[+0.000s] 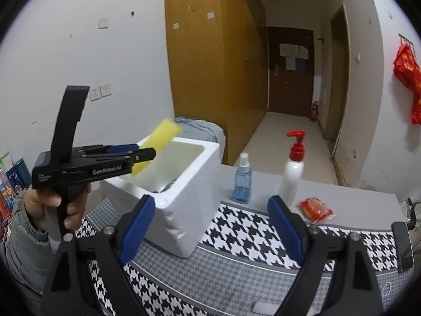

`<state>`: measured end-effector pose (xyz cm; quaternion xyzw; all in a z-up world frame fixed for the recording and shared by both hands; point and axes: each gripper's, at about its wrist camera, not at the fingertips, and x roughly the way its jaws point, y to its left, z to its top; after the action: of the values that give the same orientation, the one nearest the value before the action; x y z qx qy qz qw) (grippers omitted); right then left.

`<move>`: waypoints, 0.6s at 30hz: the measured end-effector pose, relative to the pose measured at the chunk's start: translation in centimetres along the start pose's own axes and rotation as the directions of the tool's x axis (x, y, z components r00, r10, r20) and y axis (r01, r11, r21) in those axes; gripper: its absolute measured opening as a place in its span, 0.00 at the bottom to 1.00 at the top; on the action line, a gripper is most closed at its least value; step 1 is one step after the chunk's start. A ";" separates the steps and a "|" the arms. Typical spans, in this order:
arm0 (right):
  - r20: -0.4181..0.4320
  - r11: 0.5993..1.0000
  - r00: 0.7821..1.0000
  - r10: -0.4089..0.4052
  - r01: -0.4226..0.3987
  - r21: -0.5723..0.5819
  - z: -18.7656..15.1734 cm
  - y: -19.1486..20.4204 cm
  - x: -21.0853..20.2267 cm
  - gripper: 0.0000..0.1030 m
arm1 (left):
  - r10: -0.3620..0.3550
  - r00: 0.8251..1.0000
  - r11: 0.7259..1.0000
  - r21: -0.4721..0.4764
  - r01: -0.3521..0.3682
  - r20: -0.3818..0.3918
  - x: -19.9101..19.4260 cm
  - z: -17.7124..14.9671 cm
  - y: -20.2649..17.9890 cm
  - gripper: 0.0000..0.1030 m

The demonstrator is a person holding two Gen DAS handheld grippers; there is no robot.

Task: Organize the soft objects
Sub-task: 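Lower the yellow sponge into the foam box and open the left tool, then withdraw both open tools from the box back over the table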

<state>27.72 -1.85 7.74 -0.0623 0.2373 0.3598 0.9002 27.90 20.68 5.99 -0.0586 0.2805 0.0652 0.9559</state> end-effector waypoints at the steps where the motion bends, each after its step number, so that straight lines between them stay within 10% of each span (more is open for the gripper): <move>1: 0.000 1.000 1.000 -0.004 0.004 0.002 -0.1 -0.1 -0.1 0.88 | 0.003 1.000 1.000 -0.003 -0.003 0.008 0.0 -0.1 0.1 0.79; 18: 0.049 1.000 0.999 -0.020 0.019 0.023 -2.3 -1.2 -3.7 0.88 | 0.019 0.994 1.000 -0.015 -0.017 0.104 -4.3 -1.7 -0.7 0.99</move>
<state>25.33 -5.65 7.43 -0.0457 0.2183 0.3498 0.9099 23.54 19.37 6.92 -0.0594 0.2304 0.0788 0.9681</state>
